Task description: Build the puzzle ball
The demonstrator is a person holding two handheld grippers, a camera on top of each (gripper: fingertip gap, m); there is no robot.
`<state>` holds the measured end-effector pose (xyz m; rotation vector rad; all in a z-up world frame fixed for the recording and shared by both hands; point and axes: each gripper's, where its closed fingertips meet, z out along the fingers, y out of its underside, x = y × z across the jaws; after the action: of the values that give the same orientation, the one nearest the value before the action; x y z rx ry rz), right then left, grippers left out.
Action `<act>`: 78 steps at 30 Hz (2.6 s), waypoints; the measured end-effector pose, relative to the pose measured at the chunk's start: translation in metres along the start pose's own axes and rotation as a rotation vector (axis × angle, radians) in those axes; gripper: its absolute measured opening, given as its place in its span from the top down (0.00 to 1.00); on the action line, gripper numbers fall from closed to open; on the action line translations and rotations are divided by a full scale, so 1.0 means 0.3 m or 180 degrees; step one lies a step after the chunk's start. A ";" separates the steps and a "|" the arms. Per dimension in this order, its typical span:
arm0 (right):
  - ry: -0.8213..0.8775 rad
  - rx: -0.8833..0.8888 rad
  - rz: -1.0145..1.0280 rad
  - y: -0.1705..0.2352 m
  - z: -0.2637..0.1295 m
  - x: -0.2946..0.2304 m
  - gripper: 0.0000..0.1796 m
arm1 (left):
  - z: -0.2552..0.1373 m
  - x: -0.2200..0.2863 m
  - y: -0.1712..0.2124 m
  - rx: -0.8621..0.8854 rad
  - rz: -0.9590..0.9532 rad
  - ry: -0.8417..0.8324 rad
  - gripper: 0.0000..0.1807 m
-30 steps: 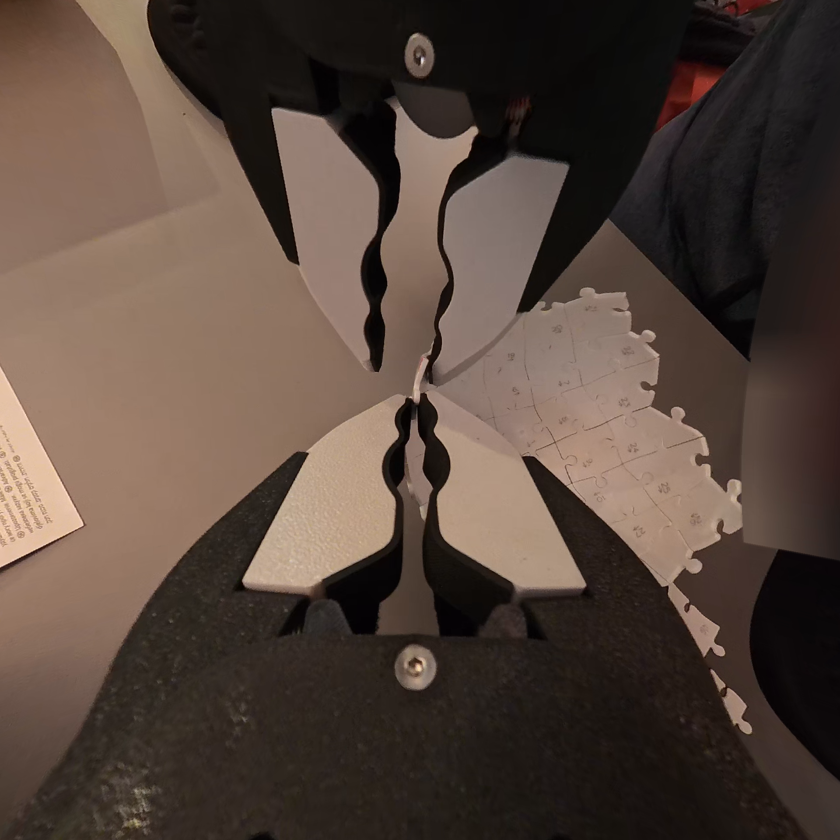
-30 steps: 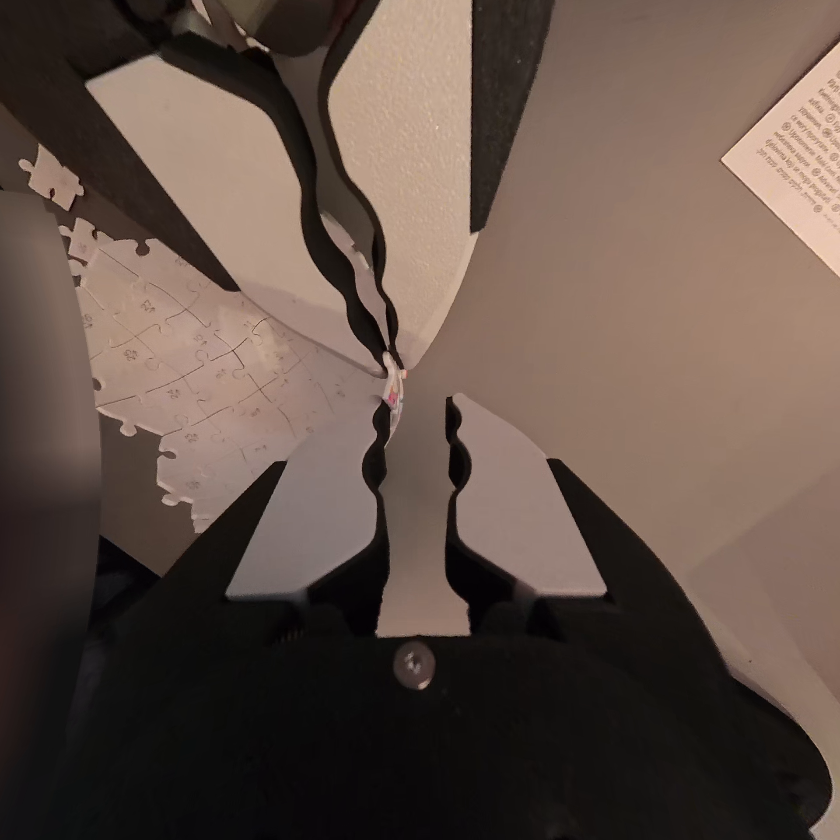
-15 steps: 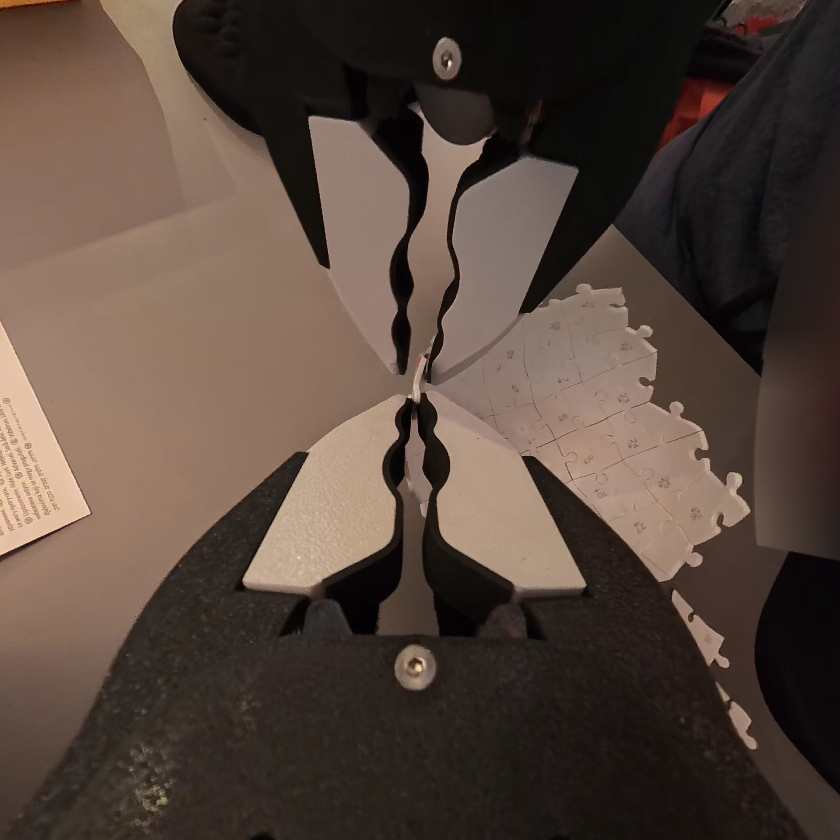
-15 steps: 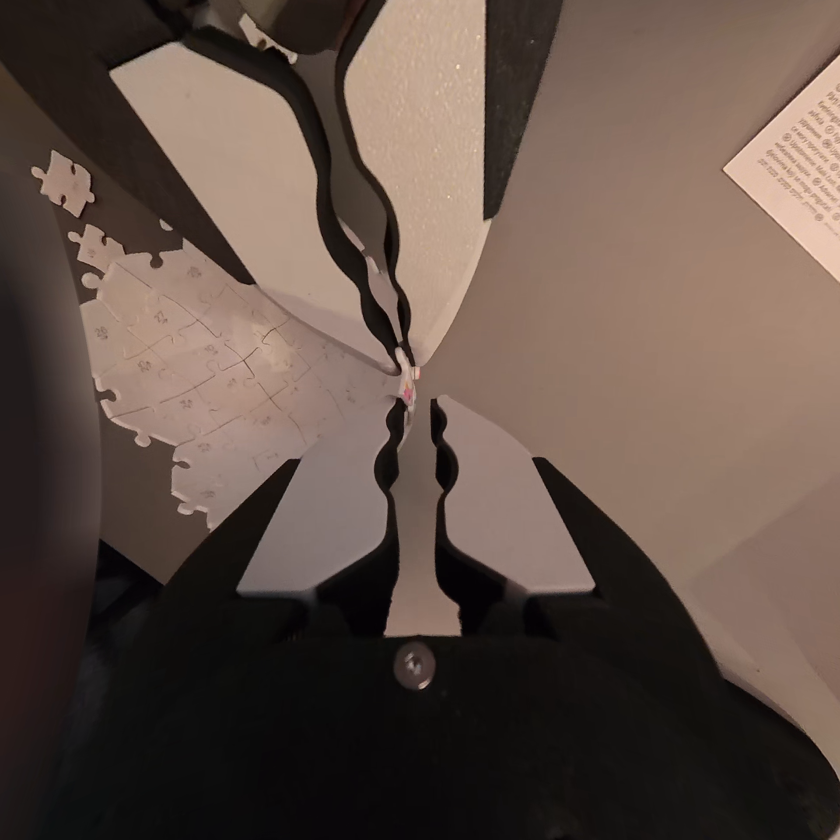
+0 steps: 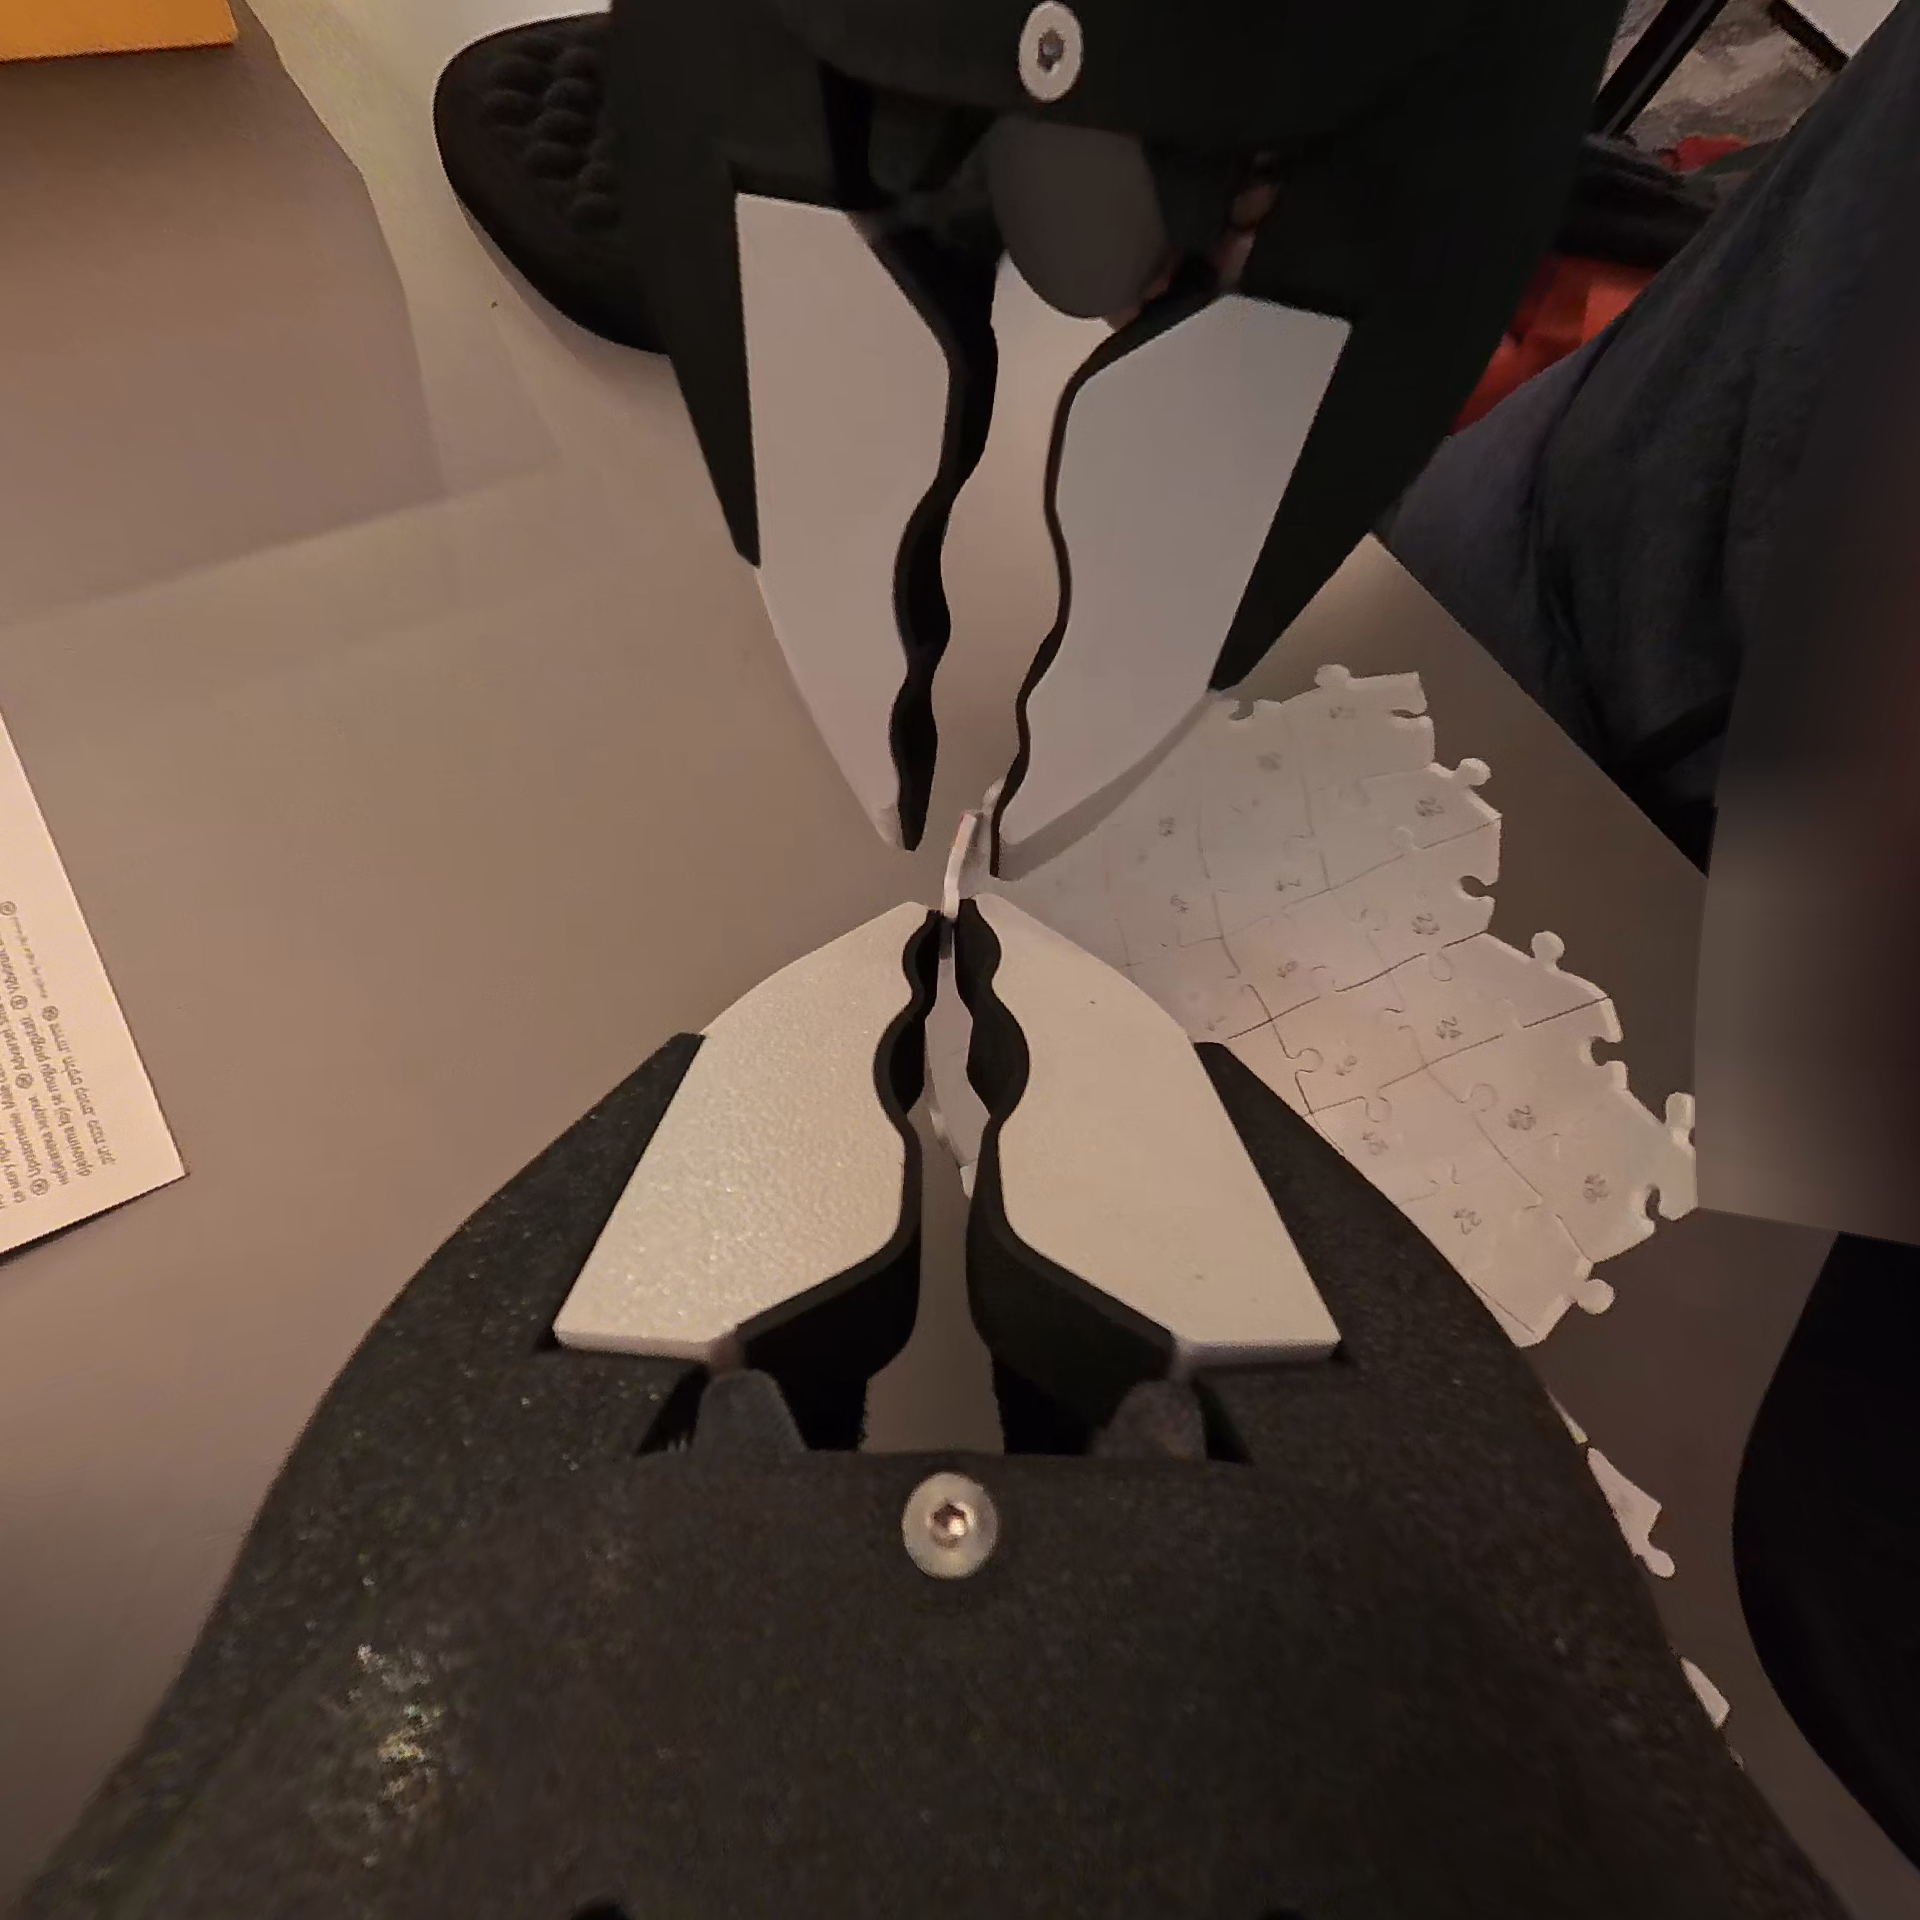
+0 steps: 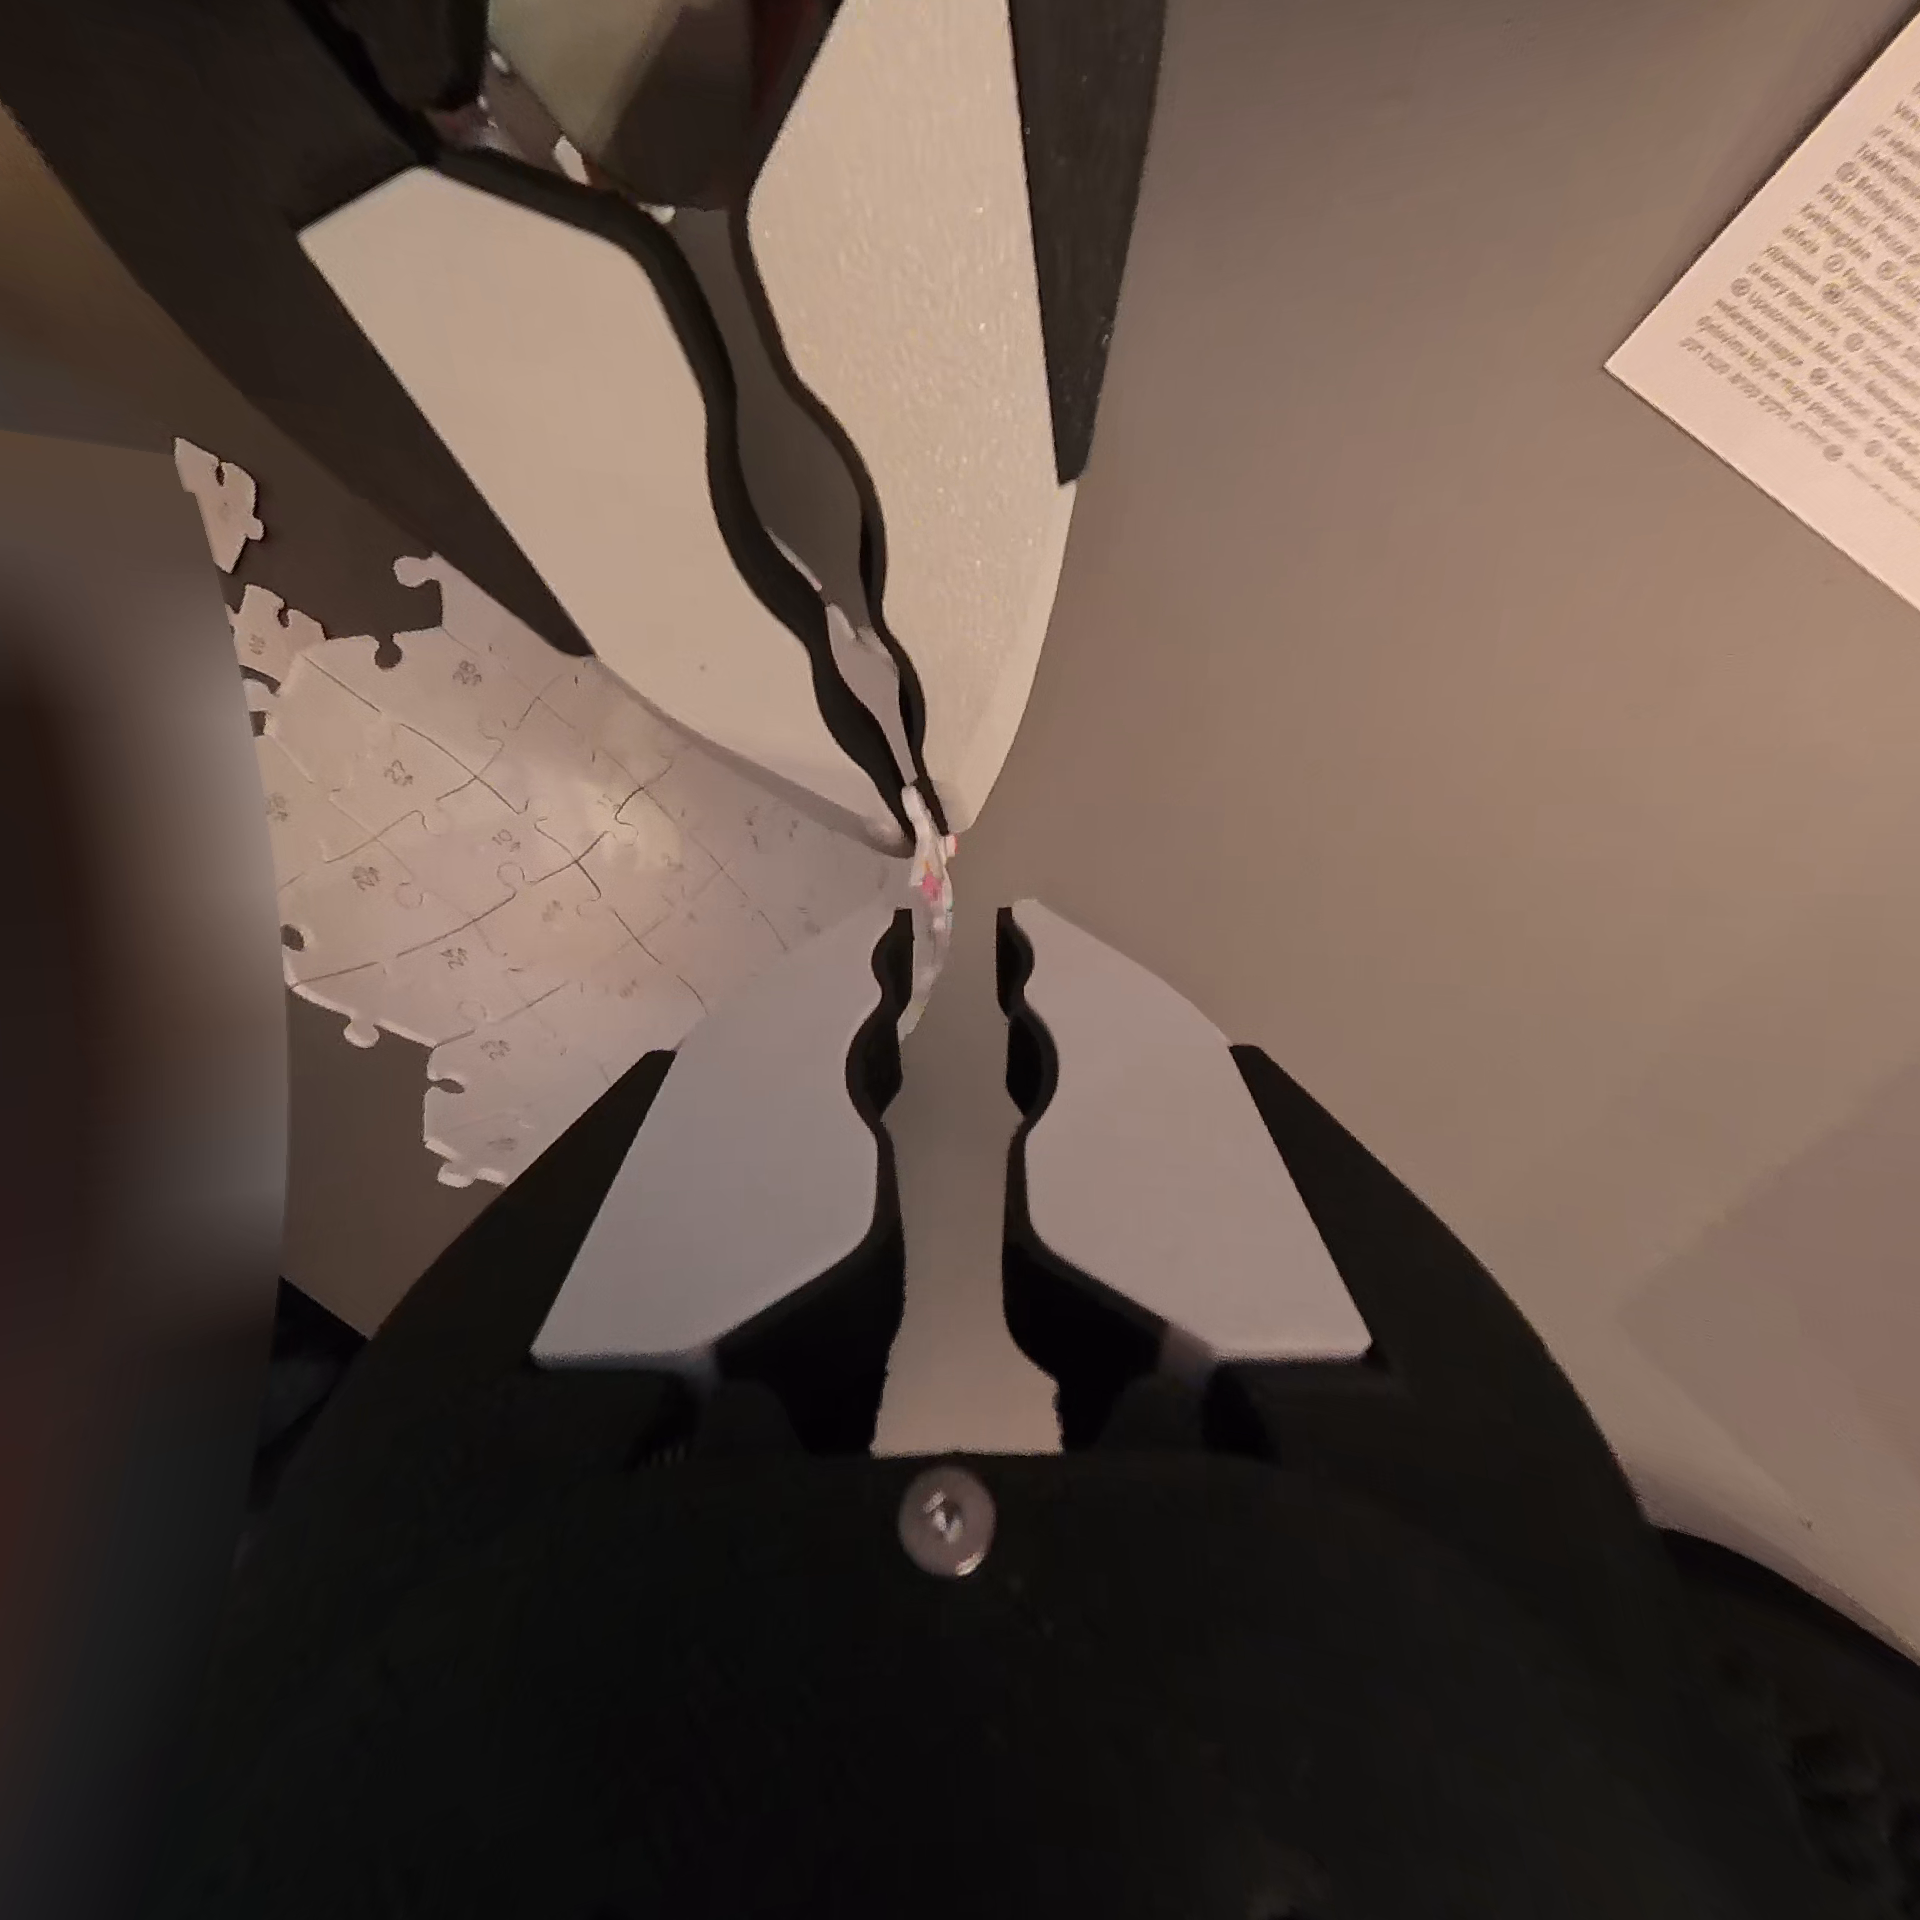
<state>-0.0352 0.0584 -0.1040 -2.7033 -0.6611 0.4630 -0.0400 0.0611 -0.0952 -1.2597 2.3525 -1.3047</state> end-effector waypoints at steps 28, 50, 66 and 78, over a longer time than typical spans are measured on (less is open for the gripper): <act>-0.0139 0.0043 -0.0098 -0.016 0.019 -0.006 0.98 | -0.039 -0.028 0.014 0.0214 -0.0431 0.0182 0.87; -0.0144 -0.0070 -0.0163 -0.017 0.020 0.009 0.98 | -0.001 -0.030 0.038 -0.0115 -0.0342 0.0330 0.96; -0.0240 0.0089 -0.0159 -0.035 0.003 0.021 0.98 | 0.003 -0.030 0.036 -0.0109 -0.0310 0.0318 0.99; -0.0186 0.0136 -0.0207 -0.034 -0.002 0.022 0.98 | 0.015 -0.056 0.033 -0.0124 -0.0447 0.0286 0.86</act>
<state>-0.0333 0.0700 -0.1012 -2.6283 -0.7440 0.5352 -0.0332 0.0733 -0.1093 -1.4298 2.3990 -1.3904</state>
